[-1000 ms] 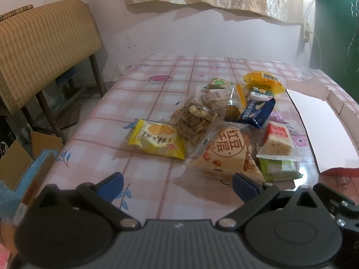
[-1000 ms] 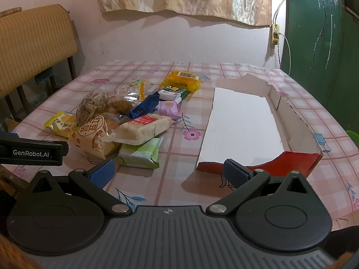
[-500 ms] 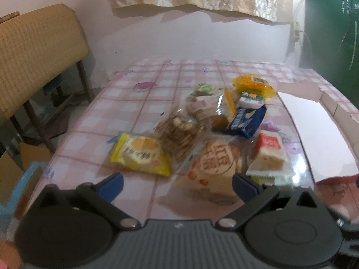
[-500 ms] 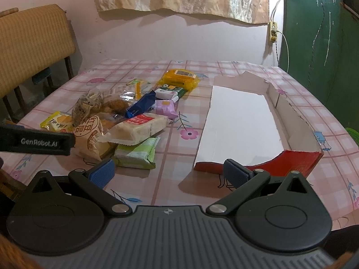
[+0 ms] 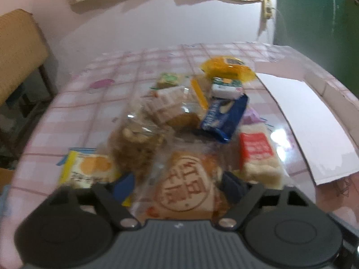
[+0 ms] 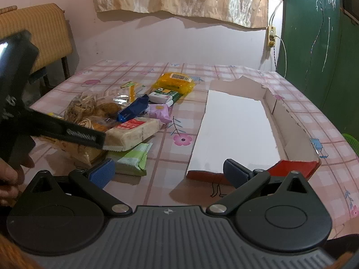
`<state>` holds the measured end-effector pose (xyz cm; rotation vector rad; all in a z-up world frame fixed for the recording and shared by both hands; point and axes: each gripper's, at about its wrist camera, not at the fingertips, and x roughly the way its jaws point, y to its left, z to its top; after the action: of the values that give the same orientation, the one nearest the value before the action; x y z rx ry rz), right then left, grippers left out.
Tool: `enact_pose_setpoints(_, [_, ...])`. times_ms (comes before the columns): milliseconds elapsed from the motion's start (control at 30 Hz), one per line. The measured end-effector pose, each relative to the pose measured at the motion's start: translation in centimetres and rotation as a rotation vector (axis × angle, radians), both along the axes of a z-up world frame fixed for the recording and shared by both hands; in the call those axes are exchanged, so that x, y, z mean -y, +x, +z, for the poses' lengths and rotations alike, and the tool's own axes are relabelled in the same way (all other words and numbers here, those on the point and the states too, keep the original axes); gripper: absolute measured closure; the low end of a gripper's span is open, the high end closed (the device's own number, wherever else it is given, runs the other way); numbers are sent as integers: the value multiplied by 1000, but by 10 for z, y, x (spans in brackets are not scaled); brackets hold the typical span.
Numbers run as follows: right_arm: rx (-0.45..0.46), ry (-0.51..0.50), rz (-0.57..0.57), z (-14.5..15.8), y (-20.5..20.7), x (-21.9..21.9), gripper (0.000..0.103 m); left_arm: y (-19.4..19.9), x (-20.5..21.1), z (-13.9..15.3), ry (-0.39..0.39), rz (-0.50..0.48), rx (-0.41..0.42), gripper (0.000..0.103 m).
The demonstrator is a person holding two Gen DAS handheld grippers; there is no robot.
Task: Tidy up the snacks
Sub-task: 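Grasp the red-bean bread bag with the left tool while the right tool grasps the red-labelled rice-cracker bag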
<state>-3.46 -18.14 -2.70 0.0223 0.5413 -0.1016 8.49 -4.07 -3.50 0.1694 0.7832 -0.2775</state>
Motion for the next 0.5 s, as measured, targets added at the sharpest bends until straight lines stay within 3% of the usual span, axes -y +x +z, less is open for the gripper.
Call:
enact_pose_setpoints(133, [6, 1, -14, 3, 6, 4, 0, -8, 1, 3, -10, -14, 41, 48])
enact_pose_setpoints(300, [14, 34, -25, 11, 19, 7, 0, -14, -13, 12, -62, -7, 48, 61])
enact_pose_setpoints(500, [-19, 74, 6, 17, 51, -3, 0, -27, -30, 11, -95, 25, 62, 65])
